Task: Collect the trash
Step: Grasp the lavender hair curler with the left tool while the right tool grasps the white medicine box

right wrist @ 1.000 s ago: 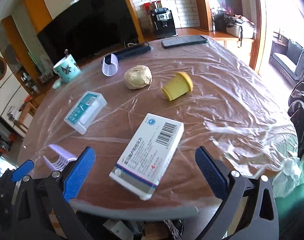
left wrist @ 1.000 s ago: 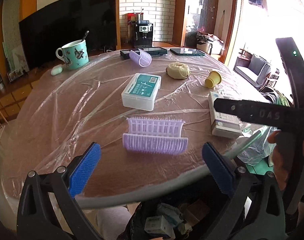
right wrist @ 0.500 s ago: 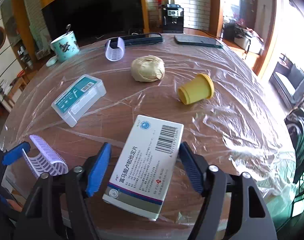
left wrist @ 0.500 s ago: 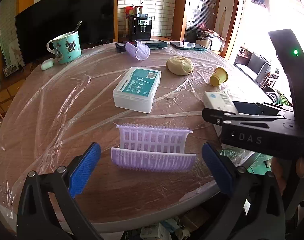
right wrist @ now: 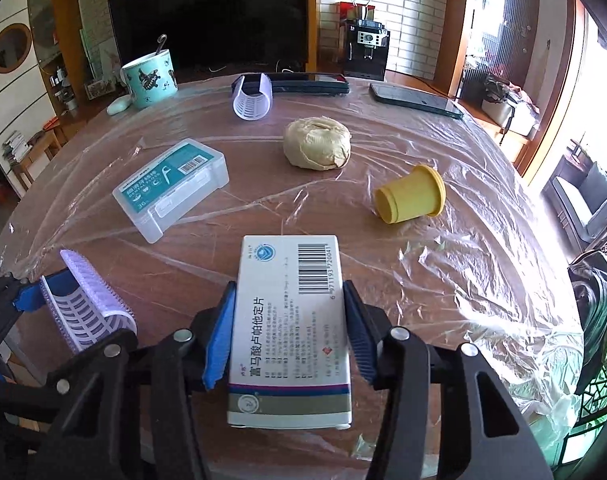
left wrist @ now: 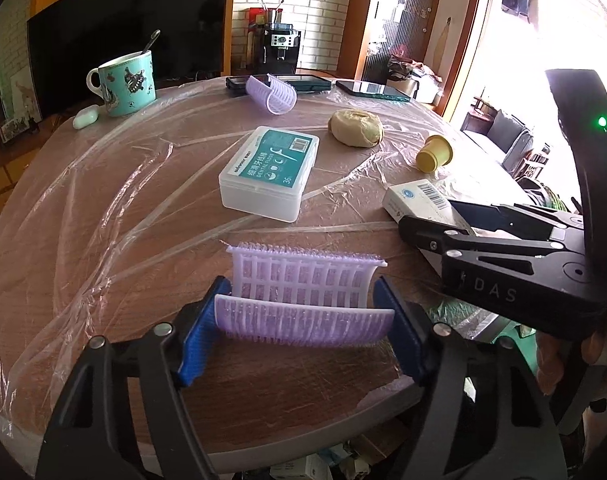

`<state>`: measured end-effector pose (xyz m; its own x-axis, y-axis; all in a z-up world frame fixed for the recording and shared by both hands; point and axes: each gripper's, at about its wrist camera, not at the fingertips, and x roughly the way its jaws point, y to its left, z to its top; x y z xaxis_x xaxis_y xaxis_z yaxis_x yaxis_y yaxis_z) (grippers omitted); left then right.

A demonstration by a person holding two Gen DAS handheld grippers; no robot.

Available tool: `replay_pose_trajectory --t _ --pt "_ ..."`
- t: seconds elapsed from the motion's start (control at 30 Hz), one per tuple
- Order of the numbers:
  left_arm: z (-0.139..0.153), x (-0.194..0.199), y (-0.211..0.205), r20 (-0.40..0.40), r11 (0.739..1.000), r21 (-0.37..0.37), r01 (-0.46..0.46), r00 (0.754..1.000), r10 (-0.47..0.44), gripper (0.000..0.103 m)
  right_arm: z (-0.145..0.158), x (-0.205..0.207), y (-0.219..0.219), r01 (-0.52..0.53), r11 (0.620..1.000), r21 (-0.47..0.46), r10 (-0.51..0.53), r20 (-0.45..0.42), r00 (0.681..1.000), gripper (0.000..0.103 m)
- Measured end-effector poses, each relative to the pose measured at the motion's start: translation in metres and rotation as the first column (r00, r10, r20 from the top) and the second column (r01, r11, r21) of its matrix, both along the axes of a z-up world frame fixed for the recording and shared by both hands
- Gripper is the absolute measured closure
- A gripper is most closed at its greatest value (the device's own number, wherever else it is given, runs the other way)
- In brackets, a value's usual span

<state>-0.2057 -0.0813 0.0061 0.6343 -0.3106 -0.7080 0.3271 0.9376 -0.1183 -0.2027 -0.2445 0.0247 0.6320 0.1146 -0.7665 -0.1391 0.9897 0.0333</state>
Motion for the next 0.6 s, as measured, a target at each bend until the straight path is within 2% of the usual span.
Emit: replay_pose_trajectory --t 0.27,0.6 --pt "0.006 -0.002 0.008 0.013 0.999 -0.034 -0.025 1.0 0.025 0.029 0.007 -0.003 -0.006 -0.011 0.999 0.038 0.011 0.025 1.0 0.053" --pt "0.01 -0.004 0.008 0.022 0.999 -0.027 -0.033 0.999 0.033 0.029 0.02 -0.016 -0.013 -0.054 0.994 0.1 0.049 0.052 0.997 0.053"
